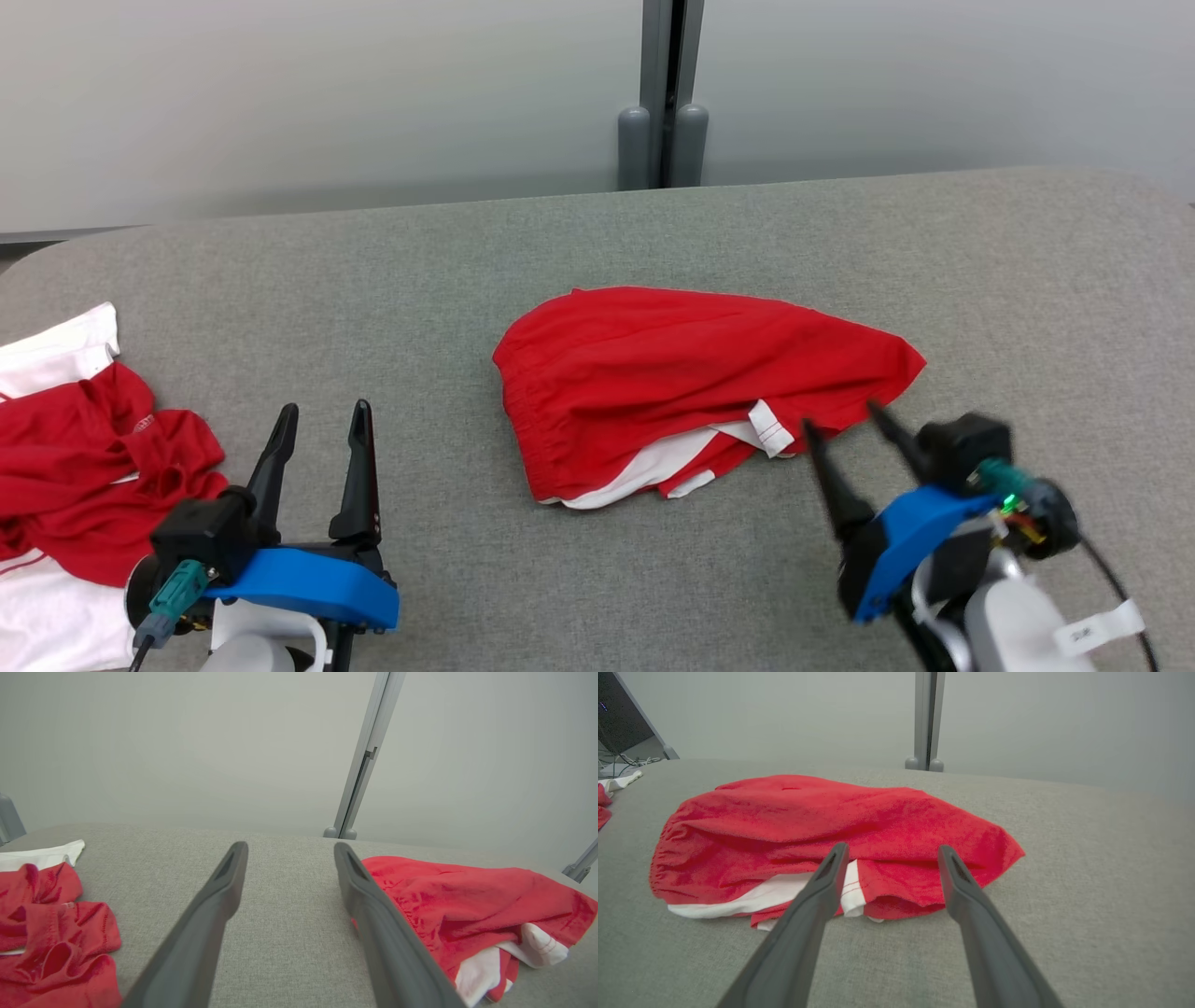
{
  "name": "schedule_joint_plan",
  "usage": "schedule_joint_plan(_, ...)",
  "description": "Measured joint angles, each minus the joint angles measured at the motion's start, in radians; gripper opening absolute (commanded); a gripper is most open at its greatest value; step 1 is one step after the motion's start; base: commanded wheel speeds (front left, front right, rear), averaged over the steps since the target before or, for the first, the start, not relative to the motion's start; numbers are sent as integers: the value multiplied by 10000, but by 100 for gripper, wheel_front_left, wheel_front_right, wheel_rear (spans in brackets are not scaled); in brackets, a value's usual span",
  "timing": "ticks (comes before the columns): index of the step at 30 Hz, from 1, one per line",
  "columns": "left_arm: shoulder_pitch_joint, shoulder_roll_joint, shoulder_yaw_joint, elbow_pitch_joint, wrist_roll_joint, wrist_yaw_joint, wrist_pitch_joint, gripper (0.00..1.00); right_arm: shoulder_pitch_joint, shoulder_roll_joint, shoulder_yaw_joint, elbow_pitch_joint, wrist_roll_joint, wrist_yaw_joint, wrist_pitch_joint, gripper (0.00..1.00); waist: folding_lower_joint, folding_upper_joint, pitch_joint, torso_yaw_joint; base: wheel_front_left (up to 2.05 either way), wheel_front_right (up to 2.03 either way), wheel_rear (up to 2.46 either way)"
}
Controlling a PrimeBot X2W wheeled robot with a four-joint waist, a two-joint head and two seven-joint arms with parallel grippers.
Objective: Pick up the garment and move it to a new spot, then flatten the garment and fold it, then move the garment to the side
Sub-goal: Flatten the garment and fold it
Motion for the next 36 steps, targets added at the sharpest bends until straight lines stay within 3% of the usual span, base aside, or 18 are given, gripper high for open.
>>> schedule_joint_plan(4,1,2,-23,-13,-6,0,8,100,741,63,876,-719,-353,0,627,100,0,0,11,79,0,0,0)
schedule_joint_plan(7,-1,38,-12,-81,-6,2,10,100,719,65,1001,-554,-1093,0,677,100,0,0,85,170,0,0,0)
schedule_joint_plan(17,-267,86,-44,-199,-4,12,88,100,-1190,77,1145,2079,-3227,0,765,100,1,0,641,589,0,0,0)
schedule_joint_plan(18,-266,82,-59,-196,-2,12,88,100,-1327,75,1093,2349,-3325,0,838,96,2,0,695,632,0,0,0)
schedule_joint_plan(19,-270,81,-67,-192,0,12,88,100,-1406,75,1035,2539,-3365,0,834,49,1,0,743,675,0,0,0)
schedule_joint_plan(20,-283,65,-88,-190,0,10,86,100,-1495,75,959,2706,-3405,0,828,21,1,0,783,722,0,0,0)
schedule_joint_plan(21,-306,58,-100,-184,0,10,84,100,-1578,75,909,2826,-3457,0,782,0,1,0,819,758,0,0,0)
schedule_joint_plan(28,-364,59,8,-115,-8,52,42,100,-1592,82,639,2754,-3191,0,353,0,2,0,788,677,0,0,0)
schedule_joint_plan(32,-242,81,65,-115,-36,90,10,100,-841,-19,489,1783,-3118,0,514,0,1,0,643,457,0,0,0)
schedule_joint_plan(36,-105,128,155,-178,-94,201,-2,100,52,-763,522,360,-3009,0,1028,0,1,0,548,94,0,0,0)
